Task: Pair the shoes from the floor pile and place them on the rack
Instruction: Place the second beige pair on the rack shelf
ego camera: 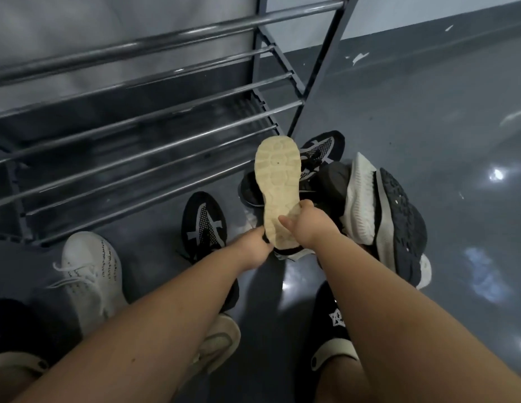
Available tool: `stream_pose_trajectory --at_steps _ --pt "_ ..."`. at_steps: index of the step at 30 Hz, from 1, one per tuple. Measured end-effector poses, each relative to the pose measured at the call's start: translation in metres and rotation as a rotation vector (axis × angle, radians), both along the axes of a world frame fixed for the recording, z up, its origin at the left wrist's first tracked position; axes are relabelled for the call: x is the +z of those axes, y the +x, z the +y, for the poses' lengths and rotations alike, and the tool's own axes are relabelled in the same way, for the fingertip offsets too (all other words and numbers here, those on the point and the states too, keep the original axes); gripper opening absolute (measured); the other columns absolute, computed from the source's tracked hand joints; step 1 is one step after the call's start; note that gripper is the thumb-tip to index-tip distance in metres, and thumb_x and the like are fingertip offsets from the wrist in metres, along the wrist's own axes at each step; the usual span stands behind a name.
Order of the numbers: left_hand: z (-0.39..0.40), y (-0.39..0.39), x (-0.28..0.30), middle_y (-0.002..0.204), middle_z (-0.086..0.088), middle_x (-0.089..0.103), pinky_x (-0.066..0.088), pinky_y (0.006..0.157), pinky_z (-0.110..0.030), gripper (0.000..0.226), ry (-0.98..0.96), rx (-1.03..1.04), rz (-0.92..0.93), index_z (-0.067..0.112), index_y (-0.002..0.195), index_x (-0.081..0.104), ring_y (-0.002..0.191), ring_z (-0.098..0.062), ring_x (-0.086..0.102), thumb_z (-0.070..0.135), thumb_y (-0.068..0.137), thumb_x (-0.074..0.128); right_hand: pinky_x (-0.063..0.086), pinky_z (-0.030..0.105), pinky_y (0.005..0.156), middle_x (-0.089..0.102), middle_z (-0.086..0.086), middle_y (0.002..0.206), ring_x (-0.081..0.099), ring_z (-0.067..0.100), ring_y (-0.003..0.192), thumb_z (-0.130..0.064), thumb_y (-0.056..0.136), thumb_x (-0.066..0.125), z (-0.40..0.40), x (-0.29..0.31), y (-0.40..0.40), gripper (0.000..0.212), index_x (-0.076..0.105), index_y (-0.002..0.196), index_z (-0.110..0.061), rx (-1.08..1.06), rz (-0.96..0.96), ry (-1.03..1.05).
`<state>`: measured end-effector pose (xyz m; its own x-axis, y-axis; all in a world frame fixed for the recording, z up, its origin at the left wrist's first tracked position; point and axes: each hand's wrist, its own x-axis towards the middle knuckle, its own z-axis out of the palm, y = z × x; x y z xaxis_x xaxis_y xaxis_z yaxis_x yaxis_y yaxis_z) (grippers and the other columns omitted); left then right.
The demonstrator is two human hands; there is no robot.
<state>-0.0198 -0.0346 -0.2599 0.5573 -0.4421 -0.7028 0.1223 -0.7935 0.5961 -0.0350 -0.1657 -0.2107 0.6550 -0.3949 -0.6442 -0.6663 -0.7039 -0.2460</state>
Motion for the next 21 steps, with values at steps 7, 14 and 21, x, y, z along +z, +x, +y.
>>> stream_pose_trajectory --at_steps 7,14,21 --pt "0.018 -0.006 0.027 0.128 0.001 0.05 0.041 0.098 -0.032 0.047 -0.254 0.528 0.051 0.01 0.138 0.032 0.12 -0.023 0.052 0.024 0.096 0.05 0.048 0.038 0.09 0.062 0.013 0.117 0.058 0.027 0.104 -0.051 0.09 0.051 0.014 0.019 0.002 0.059 0.052 0.123 -0.002 -0.137 -0.105 0.164" --pt "0.078 -0.015 0.078 0.122 -0.009 0.055 0.051 0.094 -0.04 0.047 -0.273 0.547 -0.059 0.009 0.133 0.035 0.108 -0.022 0.058 0.018 0.092 0.057 0.055 0.042 0.088 0.061 0.006 0.09 0.061 0.028 0.096 -0.049 0.088 0.059 0.062 0.047 -0.02 0.056 0.055 0.121 -0.004 -0.469 -0.194 0.562" --pt "0.15 -0.073 0.123 0.131 0.006 0.054 0.045 0.093 -0.032 0.051 0.04 0.204 -0.635 0.027 0.13 0.04 0.115 -0.018 0.056 0.037 0.085 0.063 0.052 0.043 0.087 0.063 0.008 0.118 0.063 0.028 0.1 -0.066 0.078 0.059 0.148 0.071 -0.04 0.069 0.053 0.125 -0.016 -0.705 -0.074 1.033"
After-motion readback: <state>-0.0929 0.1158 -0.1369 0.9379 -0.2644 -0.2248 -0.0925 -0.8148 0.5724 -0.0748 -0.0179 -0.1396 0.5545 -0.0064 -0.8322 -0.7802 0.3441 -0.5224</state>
